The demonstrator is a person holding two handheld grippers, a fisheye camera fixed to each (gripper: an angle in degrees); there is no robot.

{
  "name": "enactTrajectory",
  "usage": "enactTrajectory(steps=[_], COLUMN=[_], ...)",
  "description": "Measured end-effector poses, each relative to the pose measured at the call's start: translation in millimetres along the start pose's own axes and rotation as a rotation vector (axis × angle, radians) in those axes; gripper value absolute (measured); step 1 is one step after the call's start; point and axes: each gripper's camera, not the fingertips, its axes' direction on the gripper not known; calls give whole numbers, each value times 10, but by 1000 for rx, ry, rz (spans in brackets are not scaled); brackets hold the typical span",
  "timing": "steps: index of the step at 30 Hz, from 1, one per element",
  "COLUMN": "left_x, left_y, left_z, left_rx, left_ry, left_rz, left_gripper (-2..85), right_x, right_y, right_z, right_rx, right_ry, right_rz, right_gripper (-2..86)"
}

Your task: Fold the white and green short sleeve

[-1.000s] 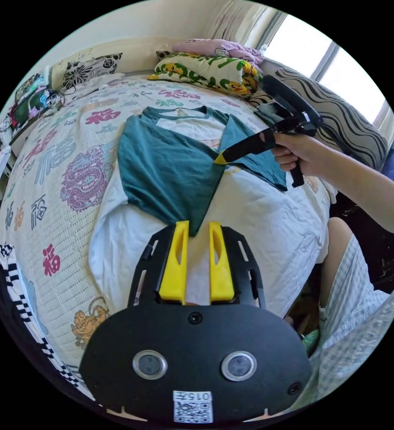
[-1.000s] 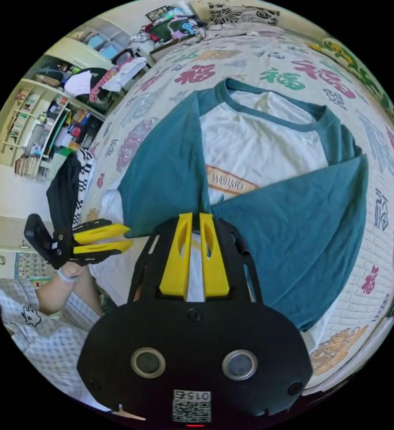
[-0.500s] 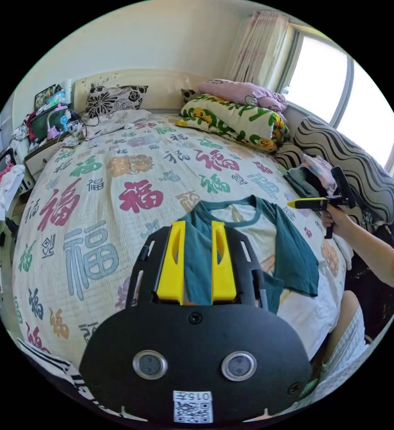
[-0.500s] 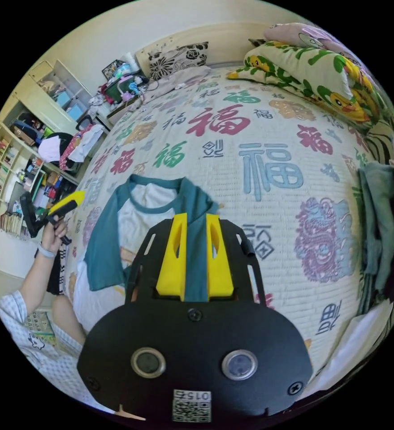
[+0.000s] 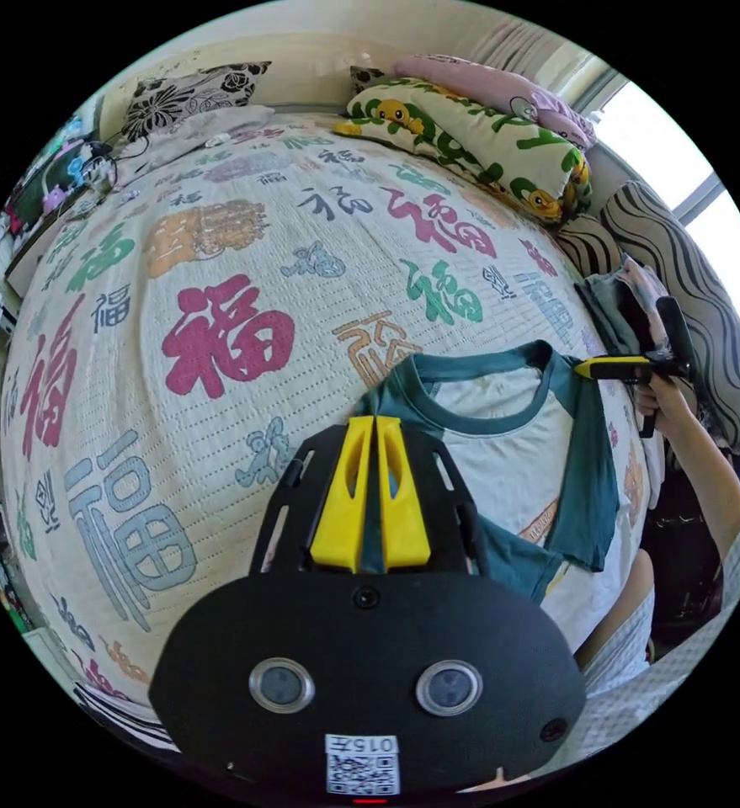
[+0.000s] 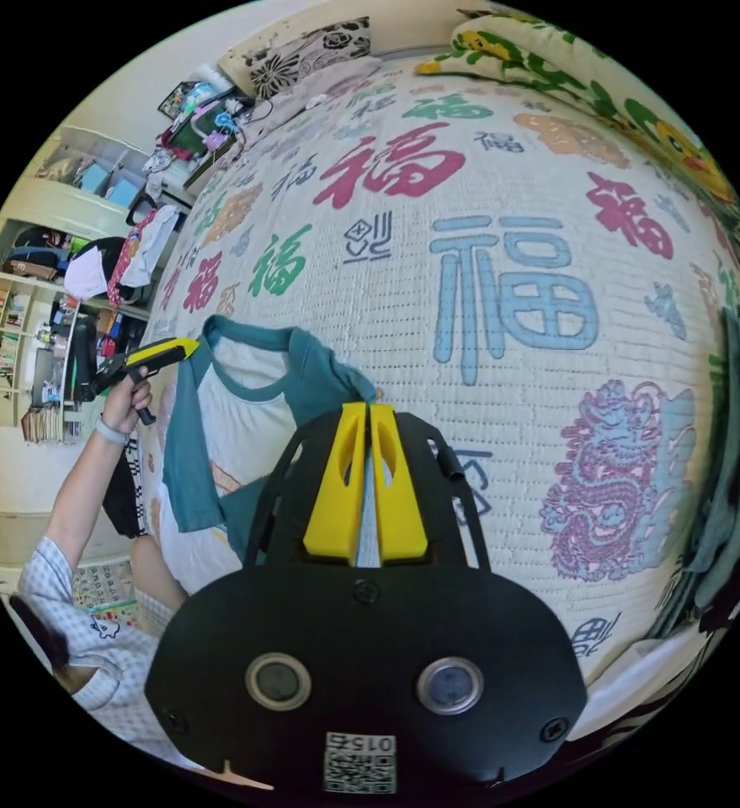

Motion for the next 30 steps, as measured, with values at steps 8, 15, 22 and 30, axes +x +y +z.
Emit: enactTrajectory(steps=[8, 15, 22, 30], left_x=[12, 243, 633, 921], left_y=[-450, 27, 2004, 3420], left_z=[-1318, -2025, -2517, -2436], left_rx=[324, 446, 484, 259], left_ry=[63, 71, 179, 150], left_rz=[-54, 63, 265, 106], left_gripper=[-2, -1, -1, -7], right_x=[-238, -519, -809, -1061], right_y=[52, 740, 2753, 4155], right_z=[-1242, -1623, -1514, -1007], right_rx=[286, 296, 214, 153], right_ry=[-30, -117, -256, -142], right_rz=[83, -20, -164, -128], right_gripper=[-10, -9, -9, -8])
